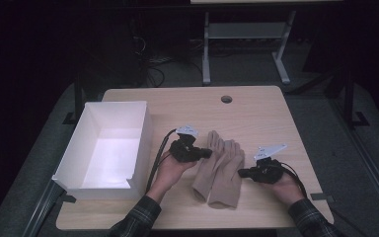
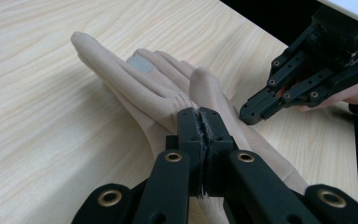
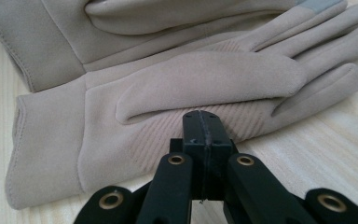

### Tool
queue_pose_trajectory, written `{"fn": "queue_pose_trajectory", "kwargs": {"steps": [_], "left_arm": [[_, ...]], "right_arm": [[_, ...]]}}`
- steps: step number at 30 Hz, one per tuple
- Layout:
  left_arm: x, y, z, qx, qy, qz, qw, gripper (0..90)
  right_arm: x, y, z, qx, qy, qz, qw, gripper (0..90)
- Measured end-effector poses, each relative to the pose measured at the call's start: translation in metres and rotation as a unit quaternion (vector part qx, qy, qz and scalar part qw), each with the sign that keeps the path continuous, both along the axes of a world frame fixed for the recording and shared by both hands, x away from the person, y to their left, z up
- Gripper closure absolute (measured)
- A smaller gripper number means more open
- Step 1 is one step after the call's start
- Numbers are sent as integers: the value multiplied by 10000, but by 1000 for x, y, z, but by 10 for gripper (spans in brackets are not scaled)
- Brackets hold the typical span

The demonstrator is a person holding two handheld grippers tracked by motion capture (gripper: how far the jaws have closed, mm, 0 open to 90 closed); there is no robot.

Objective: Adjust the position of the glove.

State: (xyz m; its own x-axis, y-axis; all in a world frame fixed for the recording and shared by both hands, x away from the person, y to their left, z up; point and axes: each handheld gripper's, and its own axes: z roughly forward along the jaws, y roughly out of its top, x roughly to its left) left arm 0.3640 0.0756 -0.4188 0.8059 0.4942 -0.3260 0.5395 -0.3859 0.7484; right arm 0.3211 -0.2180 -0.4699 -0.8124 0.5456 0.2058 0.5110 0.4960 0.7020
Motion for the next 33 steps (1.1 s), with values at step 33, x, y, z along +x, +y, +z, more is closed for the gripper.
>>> {"fn": "queue_pose_trajectory", "kwargs": {"steps": [33], "left_arm": [[-15, -42, -17, 331, 47, -624, 9975, 883]], "right_arm": [[4, 31, 0, -17, -28, 266, 9996, 899]]}}
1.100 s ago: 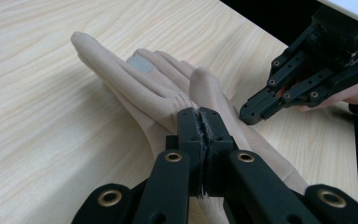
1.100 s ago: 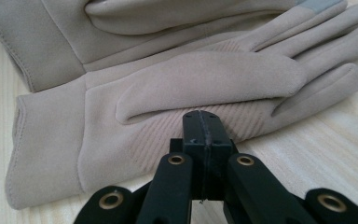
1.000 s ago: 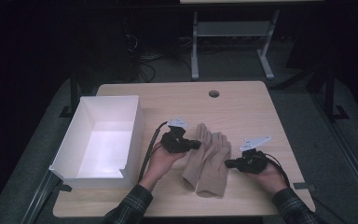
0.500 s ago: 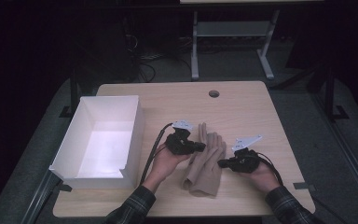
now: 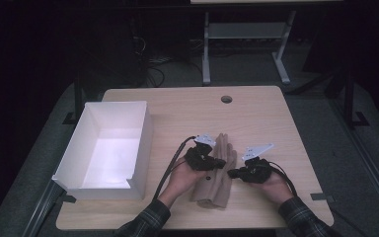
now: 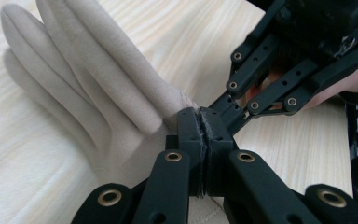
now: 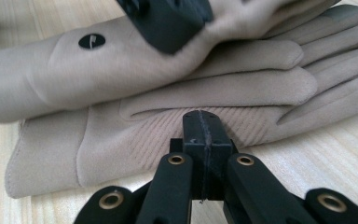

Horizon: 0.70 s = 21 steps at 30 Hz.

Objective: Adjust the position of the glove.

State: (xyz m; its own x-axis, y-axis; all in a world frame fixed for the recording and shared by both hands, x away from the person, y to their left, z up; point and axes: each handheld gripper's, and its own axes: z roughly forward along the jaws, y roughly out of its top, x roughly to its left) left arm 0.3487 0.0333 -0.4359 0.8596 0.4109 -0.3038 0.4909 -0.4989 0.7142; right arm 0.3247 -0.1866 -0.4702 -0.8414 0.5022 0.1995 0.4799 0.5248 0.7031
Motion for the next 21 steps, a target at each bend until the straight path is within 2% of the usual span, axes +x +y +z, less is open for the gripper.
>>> {"fn": "queue_pose_trajectory", "kwargs": {"steps": [9, 12, 14, 15, 16, 17, 21], "left_arm": [[0, -8, -5, -65, 22, 14, 10000, 861], [-3, -5, 3, -220, -206, -34, 9995, 777], [-5, -5, 7, -224, -297, -70, 9993, 792], [-5, -5, 7, -224, -297, -70, 9993, 828], [-8, -4, 8, -165, -299, -126, 9993, 860], [-10, -3, 8, -145, -276, -136, 9994, 888], [-16, -5, 0, -77, -127, -147, 9998, 896]], "right_arm": [[-1, -1, 0, -3, 9, -6, 10000, 898], [-1, -10, 4, 12, -74, -90, 9999, 840], [0, -17, 5, 39, -108, -232, 9997, 790], [0, -17, 5, 39, -108, -232, 9997, 790], [1, -26, 6, 23, -159, -381, 9991, 718], [1, -30, 7, 13, -204, -490, 9986, 685], [2, -50, 7, -72, -351, -909, 9952, 526]]}}
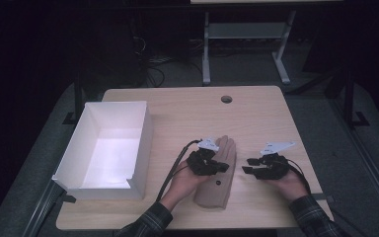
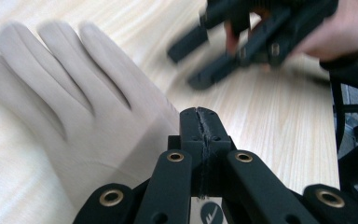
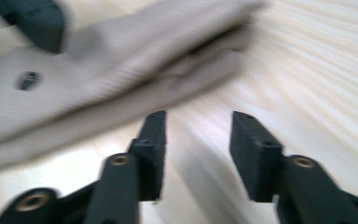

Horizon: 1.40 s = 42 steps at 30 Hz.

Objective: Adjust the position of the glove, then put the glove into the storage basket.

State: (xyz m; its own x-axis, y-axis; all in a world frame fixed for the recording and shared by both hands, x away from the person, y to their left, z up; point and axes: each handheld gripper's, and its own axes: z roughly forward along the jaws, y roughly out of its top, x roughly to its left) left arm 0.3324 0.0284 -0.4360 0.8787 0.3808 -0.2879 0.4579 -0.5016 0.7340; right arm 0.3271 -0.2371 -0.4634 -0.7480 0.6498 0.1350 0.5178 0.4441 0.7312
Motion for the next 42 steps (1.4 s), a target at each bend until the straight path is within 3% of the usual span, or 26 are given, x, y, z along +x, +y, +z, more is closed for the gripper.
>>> {"fn": "queue_pose_trajectory", "kwargs": {"steps": [1, 2, 4, 5, 11, 17, 23, 32, 35, 42], "left_arm": [[0, 0, 0, 0, 0, 0, 10000, 896], [-4, -4, -4, -2, 84, -44, 10000, 896], [-5, -7, -6, 40, 88, -86, 9999, 896], [-8, -11, -11, 77, 144, -148, 9998, 896], [-14, -18, -21, 222, 237, -242, 9992, 896], [-19, -19, -24, 479, 194, -260, 9983, 897], [-21, -17, -23, 643, 111, -293, 9974, 897], [-24, 2, -19, 891, 26, -235, 9957, 897], [-23, 6, -19, 879, 45, -186, 9959, 897], [-20, 29, -16, 1034, -38, -10, 9946, 897]], "right_arm": [[0, 0, 0, 0, 0, 0, 10000, 526], [1, -9, -1, -74, -88, -243, 9996, 430], [2, -14, -2, -107, -118, -342, 9993, 410], [4, -21, -4, -125, -127, -520, 9985, 354], [10, -26, -10, -237, -179, -808, 9963, 262], [11, -20, -16, -470, -236, -830, 9952, 221], [9, -20, -18, -381, -292, -847, 9953, 196], [8, -21, -19, -417, -293, -795, 9955, 168], [8, -21, -19, -418, -292, -794, 9955, 167], [8, -20, -19, -421, -287, -787, 9956, 163]]}}
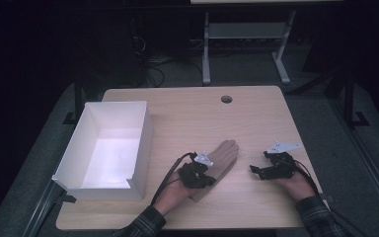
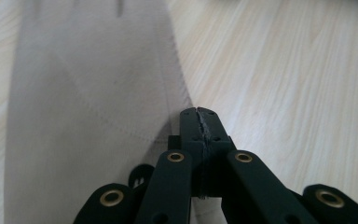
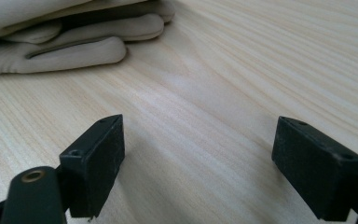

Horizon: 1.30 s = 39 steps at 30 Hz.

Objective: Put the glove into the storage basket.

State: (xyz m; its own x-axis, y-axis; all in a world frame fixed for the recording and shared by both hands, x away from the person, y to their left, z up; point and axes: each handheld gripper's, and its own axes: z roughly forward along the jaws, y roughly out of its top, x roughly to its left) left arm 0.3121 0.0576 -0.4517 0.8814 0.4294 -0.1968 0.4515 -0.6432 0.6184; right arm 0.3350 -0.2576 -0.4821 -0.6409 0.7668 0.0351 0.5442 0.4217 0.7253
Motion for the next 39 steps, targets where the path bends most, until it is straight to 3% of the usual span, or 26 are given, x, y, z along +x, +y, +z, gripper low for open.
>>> {"fn": "queue_pose_trajectory", "kwargs": {"steps": [8, 14, 20, 21, 27, 29, 33, 38, 39], "left_arm": [[6, 18, 4, 132, -135, 158, 9997, 897], [9, 17, 15, -54, -272, 223, 9994, 855], [17, 15, 25, -216, -389, 289, 9986, 635], [21, 14, 27, -240, -520, 350, 9977, 591], [38, 9, 27, -162, -681, 230, 9973, 340], [41, 8, 26, -156, -639, 217, 9976, 273], [51, 6, 17, -115, -513, 155, 9985, 203], [52, 5, 10, -21, -482, 139, 9987, 165], [52, 5, 8, 92, -483, 101, 9987, 160]], "right_arm": [[0, 0, 0, 17, 9, -6, 10000, 160], [0, 1, 0, 13, 11, 19, 10000, 149], [0, 1, 0, 14, 20, 15, 10000, 146], [0, 1, 0, 15, 20, 16, 10000, 146], [0, 1, 0, 9, 18, 22, 10000, 146], [0, 1, 0, 10, 16, 21, 10000, 146], [0, 1, 0, 12, 18, 15, 10000, 146], [0, 1, 0, 13, 23, 14, 10000, 146], [0, 1, 0, 14, 20, 16, 10000, 146]]}}
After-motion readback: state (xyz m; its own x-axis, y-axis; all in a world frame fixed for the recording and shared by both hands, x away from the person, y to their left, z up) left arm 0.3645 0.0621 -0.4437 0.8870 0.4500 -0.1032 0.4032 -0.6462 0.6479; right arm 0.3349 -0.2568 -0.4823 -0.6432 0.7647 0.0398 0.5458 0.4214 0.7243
